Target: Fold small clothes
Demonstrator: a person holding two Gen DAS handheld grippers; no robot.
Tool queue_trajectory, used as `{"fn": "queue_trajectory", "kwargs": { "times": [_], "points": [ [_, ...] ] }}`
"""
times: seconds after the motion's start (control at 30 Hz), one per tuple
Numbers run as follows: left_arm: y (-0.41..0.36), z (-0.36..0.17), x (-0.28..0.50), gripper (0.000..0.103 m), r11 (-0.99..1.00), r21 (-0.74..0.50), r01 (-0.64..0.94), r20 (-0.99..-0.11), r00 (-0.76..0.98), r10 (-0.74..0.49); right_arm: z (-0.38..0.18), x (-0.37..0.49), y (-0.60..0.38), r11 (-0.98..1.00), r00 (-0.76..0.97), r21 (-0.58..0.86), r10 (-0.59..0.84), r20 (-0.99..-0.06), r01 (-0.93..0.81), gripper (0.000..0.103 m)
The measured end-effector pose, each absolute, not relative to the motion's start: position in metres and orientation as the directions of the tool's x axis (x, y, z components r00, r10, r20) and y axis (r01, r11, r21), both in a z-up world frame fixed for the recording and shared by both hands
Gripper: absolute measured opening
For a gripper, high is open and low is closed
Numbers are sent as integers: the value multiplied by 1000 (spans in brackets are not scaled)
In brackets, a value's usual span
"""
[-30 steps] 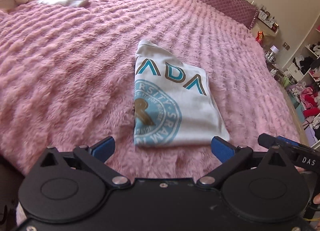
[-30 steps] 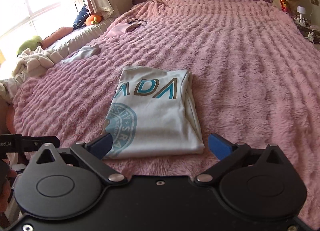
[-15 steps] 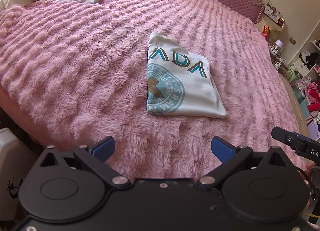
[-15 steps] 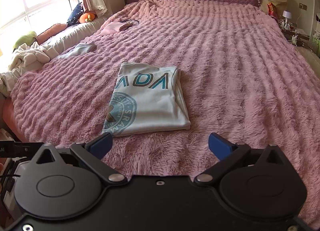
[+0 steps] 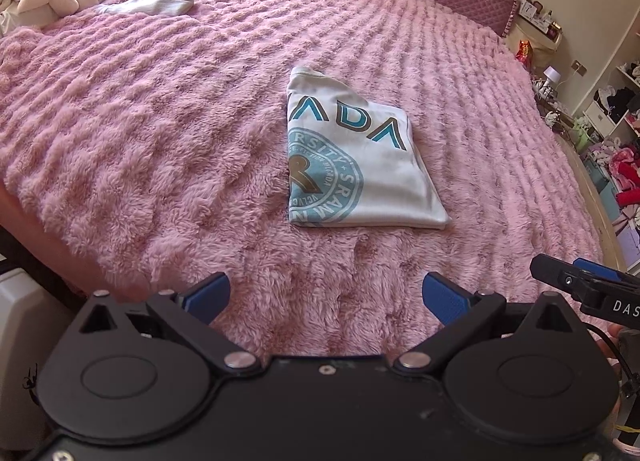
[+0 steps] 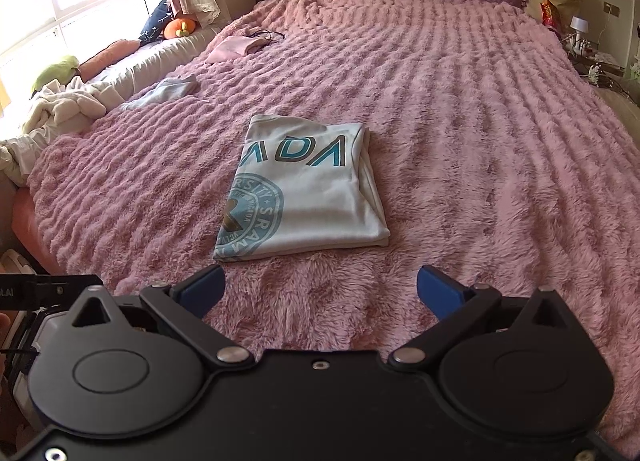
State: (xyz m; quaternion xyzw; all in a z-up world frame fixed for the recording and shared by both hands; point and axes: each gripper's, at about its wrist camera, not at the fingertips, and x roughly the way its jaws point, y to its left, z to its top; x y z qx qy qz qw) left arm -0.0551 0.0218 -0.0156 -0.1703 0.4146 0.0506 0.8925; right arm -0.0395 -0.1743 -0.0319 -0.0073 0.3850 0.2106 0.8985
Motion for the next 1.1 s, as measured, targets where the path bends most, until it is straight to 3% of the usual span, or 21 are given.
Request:
{"fn": "queue_trajectory", "kwargs": {
  "times": [1.1],
  "points": [
    [15,-16,-44,103,953,-219,-210,-779,625,-41,-38,-40,-176,916,608,150,364,-706,-373,103]
  ]
}}
